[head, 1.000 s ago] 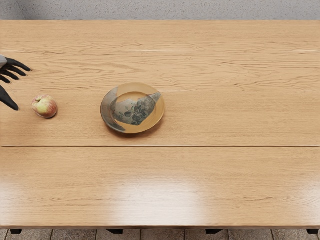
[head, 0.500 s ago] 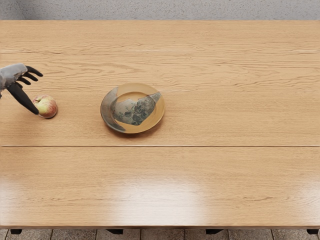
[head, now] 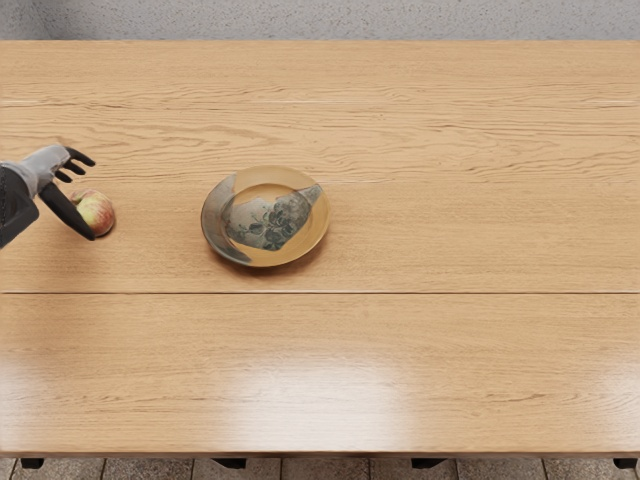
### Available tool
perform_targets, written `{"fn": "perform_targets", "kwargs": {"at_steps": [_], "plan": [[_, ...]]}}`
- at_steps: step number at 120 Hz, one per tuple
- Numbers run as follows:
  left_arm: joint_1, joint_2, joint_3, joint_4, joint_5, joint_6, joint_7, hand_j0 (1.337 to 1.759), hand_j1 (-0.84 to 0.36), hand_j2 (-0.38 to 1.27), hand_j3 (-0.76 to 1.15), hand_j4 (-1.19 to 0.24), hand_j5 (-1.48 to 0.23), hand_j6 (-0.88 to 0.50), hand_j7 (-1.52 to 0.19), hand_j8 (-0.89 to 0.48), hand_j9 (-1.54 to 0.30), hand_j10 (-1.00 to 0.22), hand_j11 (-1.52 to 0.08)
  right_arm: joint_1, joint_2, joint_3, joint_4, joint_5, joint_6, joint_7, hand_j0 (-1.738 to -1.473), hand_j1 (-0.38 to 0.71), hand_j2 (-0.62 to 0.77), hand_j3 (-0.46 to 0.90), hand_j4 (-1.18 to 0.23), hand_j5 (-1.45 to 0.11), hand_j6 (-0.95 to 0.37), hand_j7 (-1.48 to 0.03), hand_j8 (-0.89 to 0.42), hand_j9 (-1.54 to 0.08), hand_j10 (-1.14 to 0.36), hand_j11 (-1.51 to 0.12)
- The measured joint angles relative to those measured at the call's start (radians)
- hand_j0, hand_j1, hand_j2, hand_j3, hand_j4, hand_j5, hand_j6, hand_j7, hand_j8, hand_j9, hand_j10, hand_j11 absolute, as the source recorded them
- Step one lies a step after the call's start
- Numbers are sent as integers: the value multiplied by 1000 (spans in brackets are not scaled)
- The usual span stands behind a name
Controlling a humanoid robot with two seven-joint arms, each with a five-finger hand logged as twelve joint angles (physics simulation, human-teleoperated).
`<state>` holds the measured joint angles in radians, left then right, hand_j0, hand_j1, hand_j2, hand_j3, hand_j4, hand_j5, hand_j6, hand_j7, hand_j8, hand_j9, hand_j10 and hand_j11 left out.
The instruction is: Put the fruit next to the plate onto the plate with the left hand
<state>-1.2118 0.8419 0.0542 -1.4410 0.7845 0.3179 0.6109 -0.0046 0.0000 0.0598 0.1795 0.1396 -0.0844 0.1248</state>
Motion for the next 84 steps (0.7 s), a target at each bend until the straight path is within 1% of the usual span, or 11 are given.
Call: {"fn": "perform_targets", "kwargs": {"at_steps": [28,35,48,68,84], "plan": [[1,-24,37,49,-4,5,0,1658,55,53,0,-253,-323,-254,-323,-254,-322,-252,-322,0,0,0,0,0,0,0,-1658,-307,-7,0,-35,-45,-35,-45,-35,-45,-35,-45],[2,-44,41,65,-4,6,0,1658,55,53,0,-253,-323,-254,-323,-254,-323,-252,-322,0,0,0,0,0,0,0,-1658,-307,-7,0,-35,-45,-35,-45,-35,-45,-35,-45],[4,-87,45,108,-5,6,0,1658,55,53,0,-252,-323,-253,-323,-253,-322,-252,-322,0,0,0,0,0,0,0,-1658,-307,-7,0,-35,-45,-35,-45,-35,-45,-35,-45],[8,-97,55,171,-5,5,0,1658,55,53,0,-252,-322,-253,-322,-253,-322,-251,-322,0,0,0,0,0,0,0,-1658,-307,-7,0,-35,-45,-35,-45,-35,-45,-35,-45],[21,-161,61,214,-5,5,0,1658,55,53,0,-251,-322,-252,-322,-252,-321,-251,-321,0,0,0,0,0,0,0,-1658,-307,-7,0,-35,-45,-35,-45,-35,-45,-35,-45]]}}
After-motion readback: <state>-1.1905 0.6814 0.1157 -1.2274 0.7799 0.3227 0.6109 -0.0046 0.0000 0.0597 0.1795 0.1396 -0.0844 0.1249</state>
